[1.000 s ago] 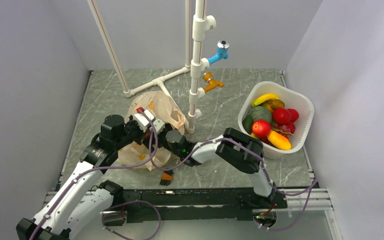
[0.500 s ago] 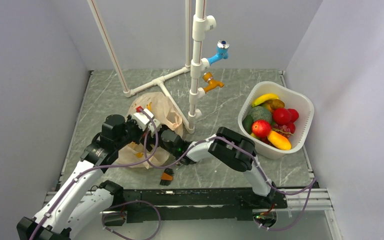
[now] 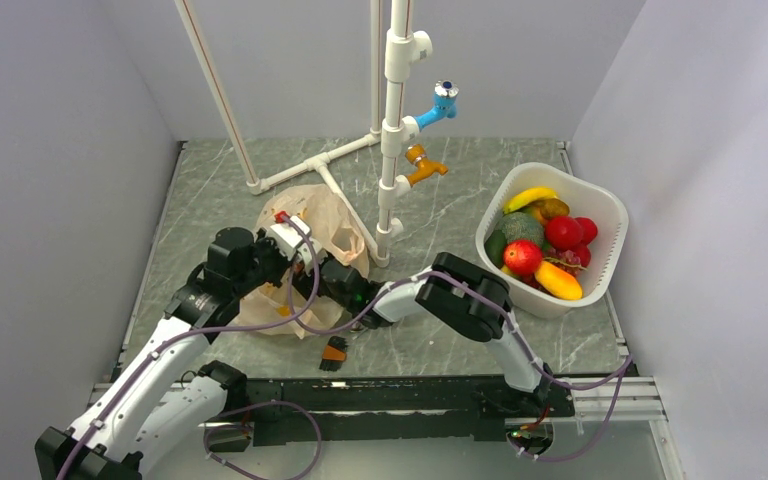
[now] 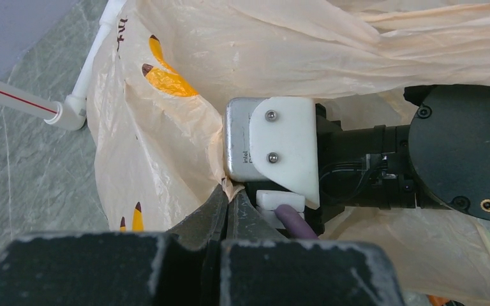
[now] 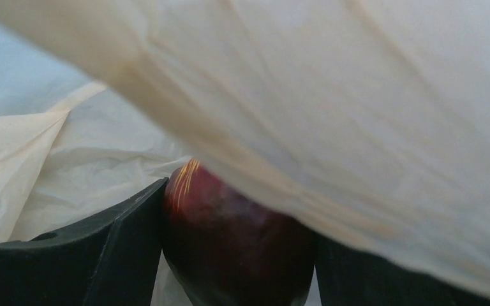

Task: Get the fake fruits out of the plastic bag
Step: Take out the fake fruit from the plastic bag.

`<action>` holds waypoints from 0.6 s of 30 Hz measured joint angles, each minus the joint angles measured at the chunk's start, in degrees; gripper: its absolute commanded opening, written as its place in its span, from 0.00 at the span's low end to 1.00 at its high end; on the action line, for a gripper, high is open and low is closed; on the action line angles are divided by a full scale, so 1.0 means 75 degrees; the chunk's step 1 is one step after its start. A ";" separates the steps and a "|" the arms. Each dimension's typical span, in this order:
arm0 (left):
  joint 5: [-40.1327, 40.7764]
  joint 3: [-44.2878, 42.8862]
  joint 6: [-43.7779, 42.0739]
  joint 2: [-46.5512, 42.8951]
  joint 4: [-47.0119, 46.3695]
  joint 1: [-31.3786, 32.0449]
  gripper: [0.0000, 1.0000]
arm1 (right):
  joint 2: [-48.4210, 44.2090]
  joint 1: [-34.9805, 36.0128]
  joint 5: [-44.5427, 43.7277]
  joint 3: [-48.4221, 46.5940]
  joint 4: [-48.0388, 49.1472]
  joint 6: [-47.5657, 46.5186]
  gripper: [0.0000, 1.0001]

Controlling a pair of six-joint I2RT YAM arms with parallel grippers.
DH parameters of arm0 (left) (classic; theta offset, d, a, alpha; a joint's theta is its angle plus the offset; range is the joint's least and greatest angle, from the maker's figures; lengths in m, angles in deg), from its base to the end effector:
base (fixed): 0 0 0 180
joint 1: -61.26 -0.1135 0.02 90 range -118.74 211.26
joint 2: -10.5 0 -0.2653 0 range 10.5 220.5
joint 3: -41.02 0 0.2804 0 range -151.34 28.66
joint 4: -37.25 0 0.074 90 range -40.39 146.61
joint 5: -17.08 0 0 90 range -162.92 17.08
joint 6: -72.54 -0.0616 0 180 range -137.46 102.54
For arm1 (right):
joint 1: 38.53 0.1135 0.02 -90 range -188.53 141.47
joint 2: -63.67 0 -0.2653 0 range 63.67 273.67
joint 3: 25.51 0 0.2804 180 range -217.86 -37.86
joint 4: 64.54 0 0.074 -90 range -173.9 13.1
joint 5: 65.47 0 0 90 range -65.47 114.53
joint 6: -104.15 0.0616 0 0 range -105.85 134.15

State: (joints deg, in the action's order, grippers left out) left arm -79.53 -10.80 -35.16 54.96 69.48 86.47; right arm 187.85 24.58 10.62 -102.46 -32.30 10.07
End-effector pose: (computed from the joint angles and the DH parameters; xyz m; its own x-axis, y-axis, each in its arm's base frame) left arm 0.2063 -0.1050 0.2784 -0.2051 0.4304 -0.8790 0.6088 0.7594 0.2297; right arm 0.2342 0.4292 0.0925 -0.0626 -0.2761 -0.9591 -0.7671 0.6281 -0.1307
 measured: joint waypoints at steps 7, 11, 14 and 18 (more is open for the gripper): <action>0.0029 -0.0015 0.0105 0.0003 -0.0140 0.0099 0.00 | -0.0583 -0.0017 0.0087 0.0455 -0.0297 0.0029 0.37; 0.0239 -0.0015 0.0146 0.0003 -0.0283 0.0131 0.00 | -0.1408 -0.0015 0.0300 0.1003 -0.0341 0.0157 0.28; 0.0472 -0.0017 0.0192 0.0003 -0.0341 0.0131 0.00 | -0.2119 -0.0012 0.0632 0.1306 -0.0321 0.0350 0.19; 0.0790 -0.0017 0.0289 -0.0009 -0.0388 0.0131 0.00 | -0.2792 -0.0012 0.1207 0.1568 -0.0248 0.0711 0.13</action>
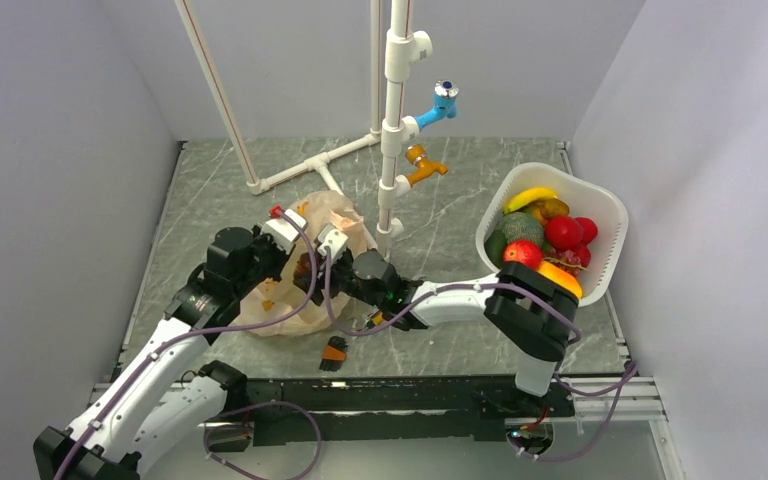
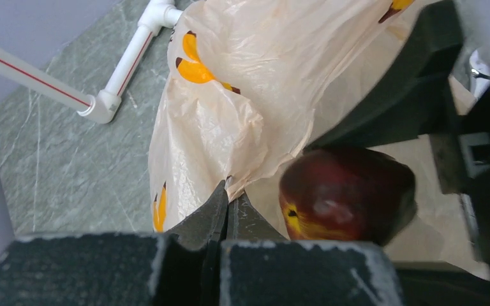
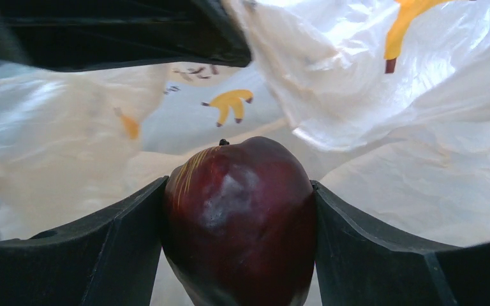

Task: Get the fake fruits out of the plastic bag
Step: Take out the fake fruit from the plastic bag.

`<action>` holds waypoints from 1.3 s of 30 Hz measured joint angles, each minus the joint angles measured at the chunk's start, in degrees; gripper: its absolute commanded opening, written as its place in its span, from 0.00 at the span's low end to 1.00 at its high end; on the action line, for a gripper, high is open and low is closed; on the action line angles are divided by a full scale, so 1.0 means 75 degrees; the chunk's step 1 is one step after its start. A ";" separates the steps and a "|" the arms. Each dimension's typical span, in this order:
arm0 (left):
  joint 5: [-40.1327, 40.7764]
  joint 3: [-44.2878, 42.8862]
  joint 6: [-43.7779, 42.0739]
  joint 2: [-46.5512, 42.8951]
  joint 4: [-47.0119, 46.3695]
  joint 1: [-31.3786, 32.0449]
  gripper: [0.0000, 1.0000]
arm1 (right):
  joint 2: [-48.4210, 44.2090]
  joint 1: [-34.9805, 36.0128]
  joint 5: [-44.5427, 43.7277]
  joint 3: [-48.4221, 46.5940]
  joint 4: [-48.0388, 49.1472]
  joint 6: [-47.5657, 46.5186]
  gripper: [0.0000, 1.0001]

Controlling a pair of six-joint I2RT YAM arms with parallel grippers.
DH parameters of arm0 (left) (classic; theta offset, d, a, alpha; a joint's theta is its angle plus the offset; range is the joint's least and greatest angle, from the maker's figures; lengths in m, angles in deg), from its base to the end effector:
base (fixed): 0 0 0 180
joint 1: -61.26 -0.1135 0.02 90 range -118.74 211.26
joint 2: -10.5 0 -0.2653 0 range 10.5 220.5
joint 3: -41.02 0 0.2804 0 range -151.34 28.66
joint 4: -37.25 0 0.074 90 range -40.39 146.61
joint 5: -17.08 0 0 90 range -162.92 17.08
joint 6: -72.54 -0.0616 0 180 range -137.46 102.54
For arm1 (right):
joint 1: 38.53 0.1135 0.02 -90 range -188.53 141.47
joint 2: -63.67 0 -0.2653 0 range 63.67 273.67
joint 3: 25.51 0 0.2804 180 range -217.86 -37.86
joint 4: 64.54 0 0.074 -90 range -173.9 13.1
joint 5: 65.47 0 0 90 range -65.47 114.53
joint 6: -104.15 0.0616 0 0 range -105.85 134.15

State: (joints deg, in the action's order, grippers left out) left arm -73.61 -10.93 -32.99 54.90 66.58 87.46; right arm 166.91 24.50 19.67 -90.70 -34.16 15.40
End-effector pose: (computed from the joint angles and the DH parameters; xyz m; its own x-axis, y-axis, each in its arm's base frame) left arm 0.2099 -0.1041 0.2857 -0.1999 0.3967 -0.8959 0.5242 0.8158 0.2443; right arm 0.2023 0.3860 0.1809 -0.0791 -0.1074 -0.9911 -0.8484 0.5292 0.0103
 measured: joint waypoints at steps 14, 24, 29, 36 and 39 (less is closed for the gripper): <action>0.0793 0.0000 0.0058 -0.0099 -0.0029 0.0000 0.00 | -0.1288 0.0006 0.2229 0.0312 -0.0912 0.1119 0.06; 0.1848 -0.0003 0.0256 -0.0102 -0.0023 0.0000 0.00 | -0.2943 0.0006 0.2241 0.0323 -0.1926 0.1314 0.00; 0.2713 -0.0125 0.0440 0.0026 0.0006 0.0000 0.00 | -0.3587 0.0009 0.1751 0.0662 -0.2186 0.1256 0.00; 0.4424 -0.0262 0.0819 0.0606 0.0006 -0.0023 0.07 | -0.4103 -0.0017 0.0731 0.1131 -0.2570 0.1116 0.00; 0.5097 -0.0309 0.1043 0.0912 0.0032 -0.0125 0.11 | -0.4334 -0.0105 0.0396 0.1332 -0.2667 0.1096 0.00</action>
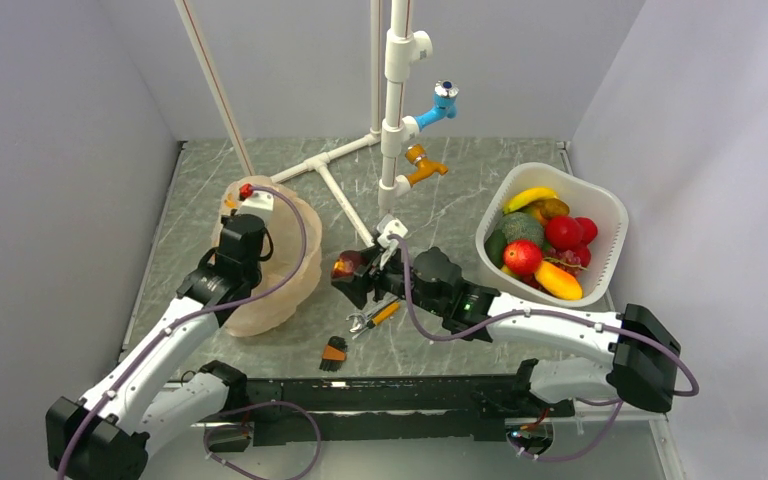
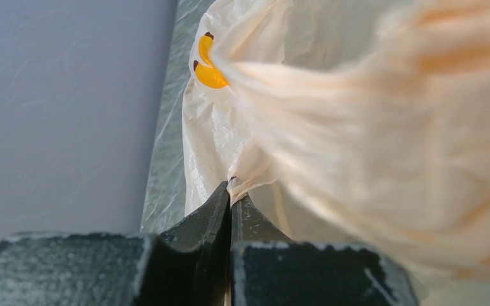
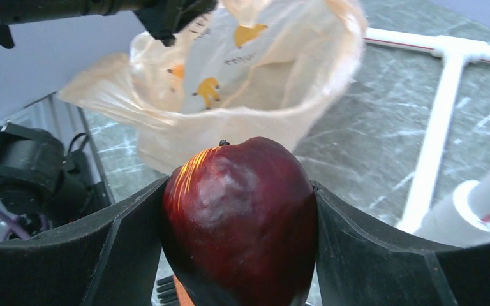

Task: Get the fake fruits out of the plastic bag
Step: Take out the fake fruit from the plastic bag, then place the fake fruit in the bin.

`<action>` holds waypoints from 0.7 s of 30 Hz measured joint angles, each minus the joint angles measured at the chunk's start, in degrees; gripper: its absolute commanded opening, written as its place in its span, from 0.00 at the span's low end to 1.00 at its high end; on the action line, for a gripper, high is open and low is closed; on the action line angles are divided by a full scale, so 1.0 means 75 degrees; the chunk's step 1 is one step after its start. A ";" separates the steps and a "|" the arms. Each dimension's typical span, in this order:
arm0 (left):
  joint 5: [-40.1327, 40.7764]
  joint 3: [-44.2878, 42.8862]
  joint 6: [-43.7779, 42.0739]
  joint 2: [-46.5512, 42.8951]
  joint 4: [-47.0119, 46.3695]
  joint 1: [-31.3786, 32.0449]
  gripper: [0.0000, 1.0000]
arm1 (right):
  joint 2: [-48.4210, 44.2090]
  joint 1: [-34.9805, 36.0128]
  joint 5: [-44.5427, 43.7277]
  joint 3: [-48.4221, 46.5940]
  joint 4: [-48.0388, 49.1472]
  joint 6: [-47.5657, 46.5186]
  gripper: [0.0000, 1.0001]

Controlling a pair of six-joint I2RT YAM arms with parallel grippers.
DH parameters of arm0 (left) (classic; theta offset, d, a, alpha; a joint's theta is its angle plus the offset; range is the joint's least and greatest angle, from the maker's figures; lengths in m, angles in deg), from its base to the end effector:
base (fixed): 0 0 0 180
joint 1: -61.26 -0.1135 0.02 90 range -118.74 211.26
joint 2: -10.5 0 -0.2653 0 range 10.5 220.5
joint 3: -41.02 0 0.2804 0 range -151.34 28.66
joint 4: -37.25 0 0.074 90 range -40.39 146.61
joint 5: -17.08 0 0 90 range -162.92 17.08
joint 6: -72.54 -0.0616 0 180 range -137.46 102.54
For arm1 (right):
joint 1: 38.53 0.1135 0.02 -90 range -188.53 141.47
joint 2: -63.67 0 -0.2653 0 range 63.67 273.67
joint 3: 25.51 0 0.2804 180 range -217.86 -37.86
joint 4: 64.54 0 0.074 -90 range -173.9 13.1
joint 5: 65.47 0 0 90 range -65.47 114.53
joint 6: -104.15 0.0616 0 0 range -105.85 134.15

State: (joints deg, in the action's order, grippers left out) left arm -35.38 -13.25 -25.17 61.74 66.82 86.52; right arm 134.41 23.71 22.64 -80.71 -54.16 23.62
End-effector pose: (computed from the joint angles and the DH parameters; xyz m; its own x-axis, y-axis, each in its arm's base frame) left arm 0.2365 -0.0701 0.2803 -0.4212 0.3164 -0.8500 -0.0990 0.9156 0.3898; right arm 0.1591 0.2978 0.2766 -0.1843 0.0029 -0.9829 -0.8504 0.5009 0.1609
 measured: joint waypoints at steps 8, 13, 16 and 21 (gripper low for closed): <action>0.0490 -0.0321 0.0510 0.0254 0.0216 -0.0420 0.77 | -0.0699 -0.0248 -0.1067 0.0425 -0.0495 -0.0131 0.00; 0.0481 -0.0332 0.0714 -0.0012 0.0248 -0.0423 0.87 | -0.1603 -0.0274 -0.2259 0.1177 -0.0691 -0.0207 0.00; 0.0472 -0.0332 0.0752 -0.0347 0.0259 -0.0423 0.90 | -0.2133 -0.0393 -0.3069 0.1632 -0.0871 -0.0125 0.00; 0.0370 -0.0312 0.0746 -0.1239 0.0125 -0.0423 0.91 | -0.2812 -0.0793 -0.4704 0.1953 -0.1195 0.0192 0.00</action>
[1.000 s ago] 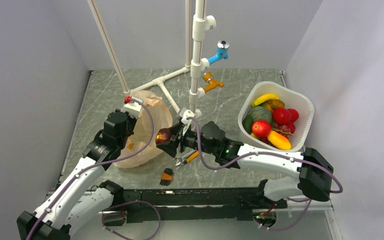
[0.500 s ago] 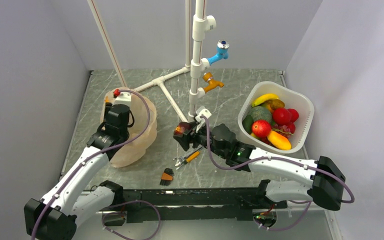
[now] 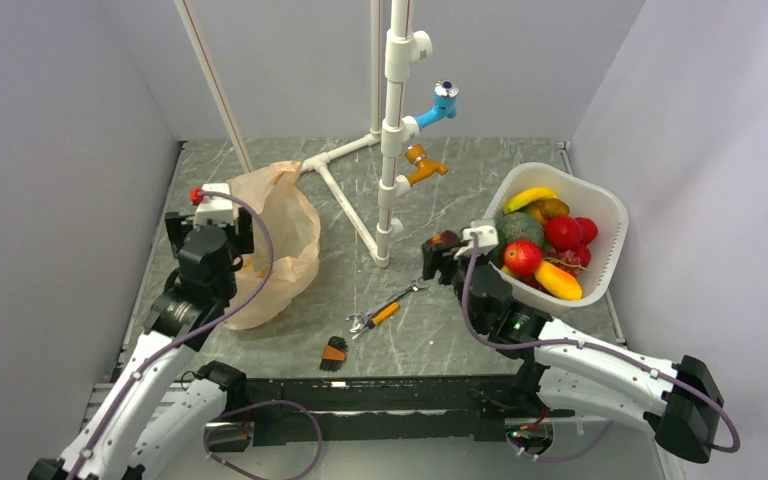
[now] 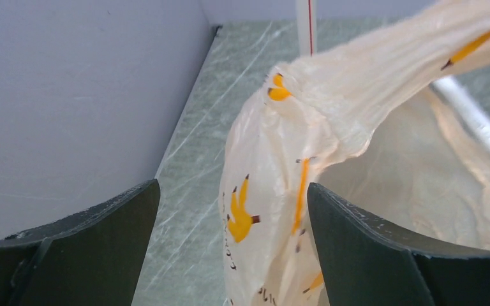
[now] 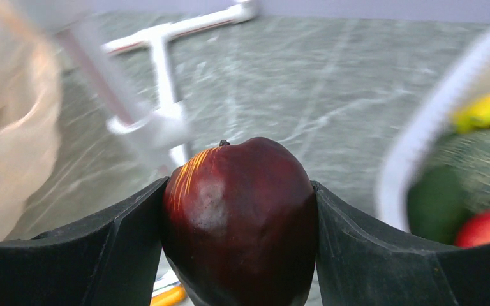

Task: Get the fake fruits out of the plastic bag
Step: Place the fake fruit in the bin.

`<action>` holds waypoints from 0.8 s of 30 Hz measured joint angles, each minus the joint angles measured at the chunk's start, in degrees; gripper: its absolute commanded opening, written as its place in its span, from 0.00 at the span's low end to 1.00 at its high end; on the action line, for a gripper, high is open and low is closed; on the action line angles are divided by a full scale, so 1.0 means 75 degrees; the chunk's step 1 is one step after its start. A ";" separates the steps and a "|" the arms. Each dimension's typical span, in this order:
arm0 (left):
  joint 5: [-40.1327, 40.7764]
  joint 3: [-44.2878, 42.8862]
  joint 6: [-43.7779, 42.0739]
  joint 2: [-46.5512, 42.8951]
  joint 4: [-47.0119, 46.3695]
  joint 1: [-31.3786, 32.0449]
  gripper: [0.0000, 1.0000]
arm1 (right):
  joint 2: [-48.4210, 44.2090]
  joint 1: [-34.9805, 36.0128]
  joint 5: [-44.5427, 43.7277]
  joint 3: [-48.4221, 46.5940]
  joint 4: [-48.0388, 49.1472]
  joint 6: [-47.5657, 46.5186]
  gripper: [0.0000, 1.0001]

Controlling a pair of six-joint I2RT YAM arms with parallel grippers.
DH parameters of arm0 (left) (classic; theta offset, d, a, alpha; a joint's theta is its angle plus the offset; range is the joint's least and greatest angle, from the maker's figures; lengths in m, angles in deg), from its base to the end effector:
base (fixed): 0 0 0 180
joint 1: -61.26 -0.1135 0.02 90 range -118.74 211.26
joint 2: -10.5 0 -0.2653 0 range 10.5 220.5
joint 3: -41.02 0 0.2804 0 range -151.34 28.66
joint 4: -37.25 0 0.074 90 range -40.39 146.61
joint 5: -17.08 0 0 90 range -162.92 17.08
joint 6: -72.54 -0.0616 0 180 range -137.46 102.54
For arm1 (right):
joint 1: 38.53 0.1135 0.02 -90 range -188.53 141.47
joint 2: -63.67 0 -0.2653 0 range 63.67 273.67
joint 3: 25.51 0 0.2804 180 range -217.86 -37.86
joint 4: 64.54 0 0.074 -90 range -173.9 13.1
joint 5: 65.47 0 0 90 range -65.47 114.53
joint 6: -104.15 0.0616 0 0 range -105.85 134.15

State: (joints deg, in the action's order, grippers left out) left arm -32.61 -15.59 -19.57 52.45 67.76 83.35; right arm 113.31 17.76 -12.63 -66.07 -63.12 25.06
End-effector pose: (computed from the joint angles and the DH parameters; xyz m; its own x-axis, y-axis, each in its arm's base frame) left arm 0.2099 -0.0422 0.3288 -0.2636 0.1373 -0.9548 -0.2804 0.9362 0.2120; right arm 0.1681 0.1849 0.2550 -0.1352 0.0691 -0.9884 -0.3107 0.9443 0.1085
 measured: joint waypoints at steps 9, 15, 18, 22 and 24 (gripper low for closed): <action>-0.0848 0.0629 -0.0181 -0.1883 -0.0801 -0.0003 0.88 | 0.0402 -0.1743 -0.2460 -0.1064 -0.1212 0.0973 0.00; -0.1332 0.0755 -0.0265 -0.2043 -0.1008 -0.0003 0.86 | 0.1684 -0.3512 -0.2780 -0.2707 -0.2503 0.2471 0.00; -0.1466 0.0755 -0.0265 -0.1953 -0.1008 0.0000 0.86 | 0.2256 -0.4197 -0.2771 -0.3147 -0.2897 0.2932 0.00; -0.1547 0.0755 -0.0265 -0.1880 -0.1008 -0.0003 0.86 | 0.3080 -0.5071 -0.2463 -0.3762 -0.3599 0.3640 0.01; -0.1609 0.0755 -0.0265 -0.1880 -0.1011 0.0000 0.85 | 0.3305 -0.5645 -0.2148 -0.3838 -0.3856 0.3969 0.03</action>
State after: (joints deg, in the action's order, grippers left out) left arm -44.67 -9.92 -21.56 38.35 60.17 83.35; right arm 138.10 -24.57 -28.74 -94.86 -92.04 54.83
